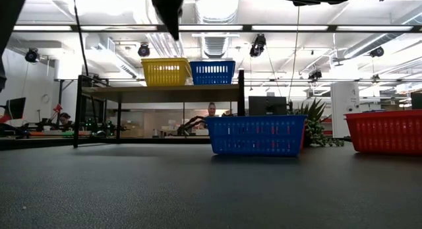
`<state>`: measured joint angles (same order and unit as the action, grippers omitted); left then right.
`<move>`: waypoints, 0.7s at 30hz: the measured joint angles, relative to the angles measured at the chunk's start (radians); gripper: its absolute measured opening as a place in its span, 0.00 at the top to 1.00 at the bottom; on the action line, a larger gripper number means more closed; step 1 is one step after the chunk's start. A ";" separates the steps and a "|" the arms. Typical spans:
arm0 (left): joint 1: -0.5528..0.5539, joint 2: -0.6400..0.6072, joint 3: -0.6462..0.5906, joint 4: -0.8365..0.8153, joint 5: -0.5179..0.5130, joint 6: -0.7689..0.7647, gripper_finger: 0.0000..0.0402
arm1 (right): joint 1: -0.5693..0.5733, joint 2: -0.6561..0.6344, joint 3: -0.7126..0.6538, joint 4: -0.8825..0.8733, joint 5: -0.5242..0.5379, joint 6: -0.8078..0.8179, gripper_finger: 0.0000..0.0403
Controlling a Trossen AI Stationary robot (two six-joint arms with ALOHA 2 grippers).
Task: Stack baskets on shelf by color
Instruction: Stack the top blue bin on top of the blue bins on the shelf
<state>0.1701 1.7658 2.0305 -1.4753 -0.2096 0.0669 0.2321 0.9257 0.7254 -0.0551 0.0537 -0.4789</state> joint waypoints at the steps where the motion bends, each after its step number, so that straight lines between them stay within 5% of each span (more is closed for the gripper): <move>1: -0.024 -0.020 -0.019 0.031 -0.001 -0.020 0.81 | 0.000 0.000 0.000 0.000 0.000 0.000 0.86; 13: -0.379 -0.283 -0.580 0.888 -0.006 -0.031 0.81 | 0.000 0.025 0.000 0.013 -0.001 -0.024 0.86; 21: -0.498 -0.392 -0.907 1.178 -0.007 -0.035 0.81 | 0.001 0.047 0.012 0.079 -0.001 -0.010 0.86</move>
<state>-0.3284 1.3743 1.1238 -0.2970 -0.2165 0.0320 0.2329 0.9728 0.7373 0.0237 0.0528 -0.4889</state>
